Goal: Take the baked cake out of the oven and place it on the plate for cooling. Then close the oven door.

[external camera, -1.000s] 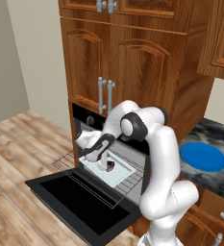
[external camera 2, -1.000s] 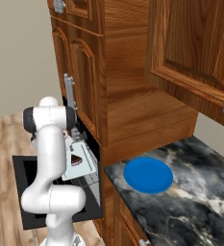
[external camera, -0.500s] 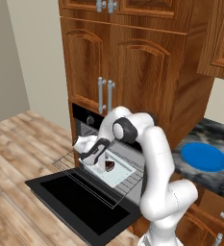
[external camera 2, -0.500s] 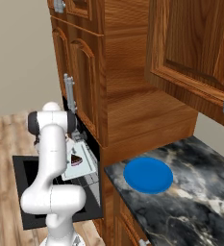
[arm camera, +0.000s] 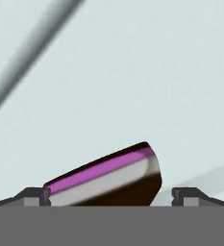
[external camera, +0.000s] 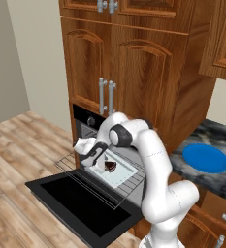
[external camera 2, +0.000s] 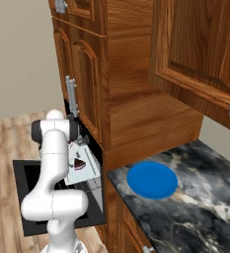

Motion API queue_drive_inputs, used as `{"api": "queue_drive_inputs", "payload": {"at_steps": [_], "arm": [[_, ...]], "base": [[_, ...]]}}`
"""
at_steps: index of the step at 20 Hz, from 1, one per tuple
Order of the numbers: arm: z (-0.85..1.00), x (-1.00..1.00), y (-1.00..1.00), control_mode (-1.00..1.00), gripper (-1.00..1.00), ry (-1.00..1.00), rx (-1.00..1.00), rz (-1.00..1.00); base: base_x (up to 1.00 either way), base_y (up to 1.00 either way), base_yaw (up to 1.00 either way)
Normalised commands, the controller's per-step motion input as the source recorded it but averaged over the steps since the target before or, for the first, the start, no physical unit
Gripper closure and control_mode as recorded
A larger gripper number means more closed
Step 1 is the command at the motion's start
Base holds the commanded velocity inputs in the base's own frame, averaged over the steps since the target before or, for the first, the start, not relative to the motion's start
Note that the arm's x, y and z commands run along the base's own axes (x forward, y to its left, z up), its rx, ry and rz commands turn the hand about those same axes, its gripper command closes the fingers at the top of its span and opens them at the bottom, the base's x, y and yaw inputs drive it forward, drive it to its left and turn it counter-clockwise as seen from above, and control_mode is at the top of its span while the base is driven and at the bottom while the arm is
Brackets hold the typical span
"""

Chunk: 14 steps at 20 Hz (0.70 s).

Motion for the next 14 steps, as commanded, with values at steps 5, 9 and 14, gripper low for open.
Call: {"api": "queue_drive_inputs", "payload": {"at_steps": [5,9,14], "arm": [[-0.24,0.16,0.00,-1.00,-1.00,0.01,0.00,0.00],[-0.20,0.08,0.00,-1.00,-1.00,0.03,0.00,0.00],[-0.07,-0.02,0.00,-1.00,-1.00,0.01,0.00,0.00]], "base": [[0.00,0.00,0.00],[0.00,0.00,0.00],[0.00,0.00,0.00]]}}
